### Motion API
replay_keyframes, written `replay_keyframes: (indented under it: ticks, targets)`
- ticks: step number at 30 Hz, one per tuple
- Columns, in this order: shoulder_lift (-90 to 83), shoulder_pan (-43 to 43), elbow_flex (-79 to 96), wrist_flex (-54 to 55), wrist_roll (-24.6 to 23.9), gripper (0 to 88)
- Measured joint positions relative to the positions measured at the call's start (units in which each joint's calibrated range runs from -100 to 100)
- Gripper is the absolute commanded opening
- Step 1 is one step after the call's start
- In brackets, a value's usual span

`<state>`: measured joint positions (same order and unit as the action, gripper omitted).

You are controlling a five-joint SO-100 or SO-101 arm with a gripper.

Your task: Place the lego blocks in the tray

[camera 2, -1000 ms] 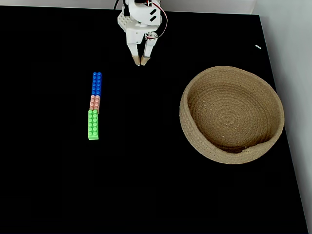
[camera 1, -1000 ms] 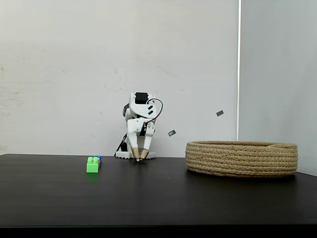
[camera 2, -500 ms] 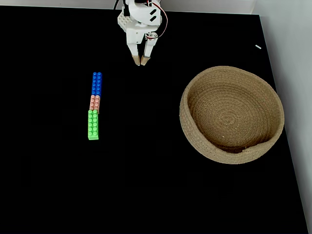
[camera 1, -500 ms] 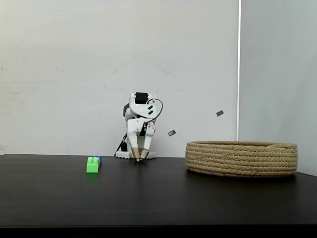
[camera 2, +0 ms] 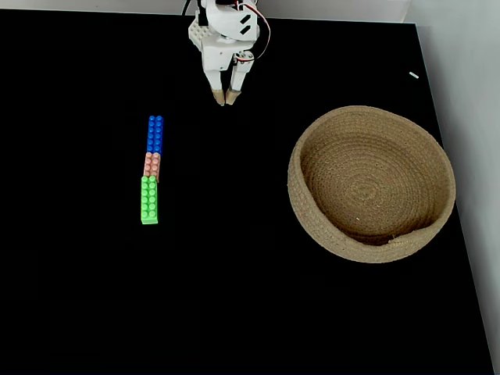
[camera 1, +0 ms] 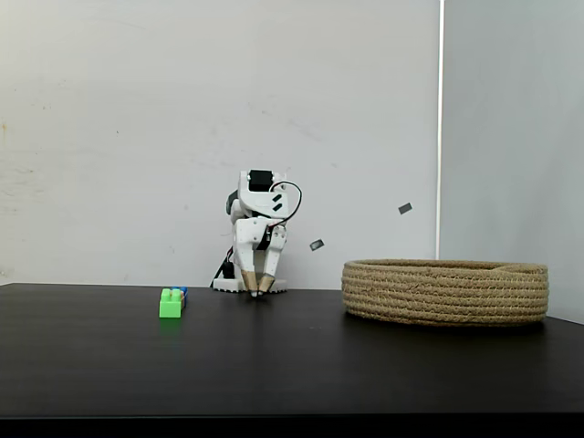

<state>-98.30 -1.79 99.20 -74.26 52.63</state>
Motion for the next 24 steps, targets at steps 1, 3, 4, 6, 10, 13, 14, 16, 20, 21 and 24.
replay_keyframes:
  ticks: [1,3,4,6,10,13,14,16,20,21,24]
  targets:
    - [0.0,0.0,0.0,0.0,0.0,4.1]
    - [0.0,0.0,0.0,0.0,-0.3,3.2]
    - [0.0,0.0,0.0,0.0,-0.5,2.1]
    - [0.0,0.0,0.0,0.0,-0.9,0.3]
    - [0.0,0.0,0.0,0.0,-1.6,0.2]
    - [0.0,0.0,0.0,0.0,-1.8,0.1]
    - [0.0,0.0,0.0,0.0,-1.8,0.1]
    - [0.0,0.0,0.0,0.0,-1.7,0.1]
    - [0.0,0.0,0.0,0.0,-1.5,0.0]
    - [0.0,0.0,0.0,0.0,-1.5,0.0]
    - [0.1,0.0,0.0,1.1,-1.8,0.0]
